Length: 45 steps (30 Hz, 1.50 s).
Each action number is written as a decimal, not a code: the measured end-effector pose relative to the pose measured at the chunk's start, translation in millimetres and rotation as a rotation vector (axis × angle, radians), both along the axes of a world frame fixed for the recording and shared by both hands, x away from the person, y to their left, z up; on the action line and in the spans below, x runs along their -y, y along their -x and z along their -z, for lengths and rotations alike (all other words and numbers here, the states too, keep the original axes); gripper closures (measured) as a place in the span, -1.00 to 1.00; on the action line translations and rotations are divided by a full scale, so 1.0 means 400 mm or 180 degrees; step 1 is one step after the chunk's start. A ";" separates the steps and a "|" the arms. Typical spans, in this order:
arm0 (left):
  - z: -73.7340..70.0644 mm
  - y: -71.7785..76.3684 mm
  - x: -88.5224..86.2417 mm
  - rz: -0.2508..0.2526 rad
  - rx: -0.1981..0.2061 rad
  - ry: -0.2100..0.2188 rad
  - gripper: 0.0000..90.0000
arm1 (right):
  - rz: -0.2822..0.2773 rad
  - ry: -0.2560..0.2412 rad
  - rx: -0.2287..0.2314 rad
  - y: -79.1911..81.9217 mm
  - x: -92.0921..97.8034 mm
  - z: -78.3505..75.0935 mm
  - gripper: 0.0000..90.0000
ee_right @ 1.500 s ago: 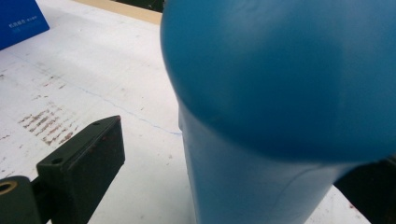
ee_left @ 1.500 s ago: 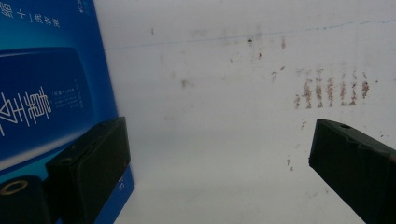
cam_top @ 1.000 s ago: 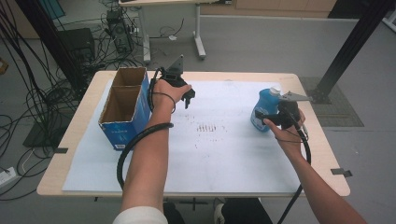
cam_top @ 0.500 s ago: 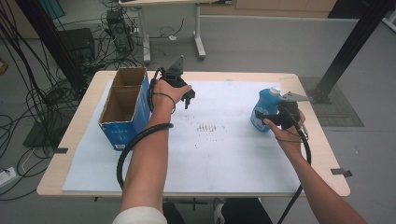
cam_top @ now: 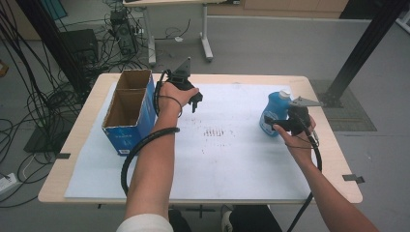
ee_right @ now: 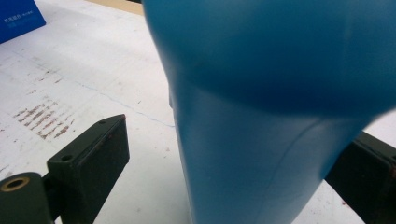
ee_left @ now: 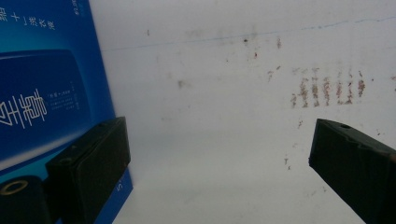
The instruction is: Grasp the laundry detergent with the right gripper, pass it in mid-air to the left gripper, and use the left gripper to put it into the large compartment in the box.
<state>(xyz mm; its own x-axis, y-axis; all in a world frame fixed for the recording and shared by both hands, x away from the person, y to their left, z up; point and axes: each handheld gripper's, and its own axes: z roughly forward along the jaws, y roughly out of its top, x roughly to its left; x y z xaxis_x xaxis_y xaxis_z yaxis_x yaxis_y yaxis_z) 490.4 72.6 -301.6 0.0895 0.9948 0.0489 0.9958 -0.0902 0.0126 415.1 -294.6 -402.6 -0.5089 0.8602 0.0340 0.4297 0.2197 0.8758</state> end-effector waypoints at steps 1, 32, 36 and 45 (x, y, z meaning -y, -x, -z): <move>0.000 0.000 0.001 -0.0008 0.0002 0.0005 -0.87 | -0.0001 -0.0003 -0.0002 0.000 0.000 0.001 -0.86; -0.005 -0.001 0.002 0.0015 0.0003 -0.0005 -0.87 | 0.0011 0.0074 0.0083 -0.008 0.004 0.012 -0.16; -0.005 -0.003 0.007 0.0026 0.0003 -0.0003 -0.87 | 0.0019 0.0073 0.0107 -0.008 0.009 0.013 -0.07; -0.009 -0.005 0.011 0.0039 0.0013 -0.0011 -0.87 | 0.0010 0.0075 0.0124 -0.007 0.010 0.014 -0.06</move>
<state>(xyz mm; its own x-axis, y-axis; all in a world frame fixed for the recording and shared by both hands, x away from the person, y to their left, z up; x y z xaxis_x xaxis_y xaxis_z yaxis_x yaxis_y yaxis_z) 492.6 68.1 -297.9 0.1013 0.9935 0.0528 0.9946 -0.1023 0.0163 417.8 -298.4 -408.4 -0.5068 0.8620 -0.0060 0.3960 0.2390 0.8866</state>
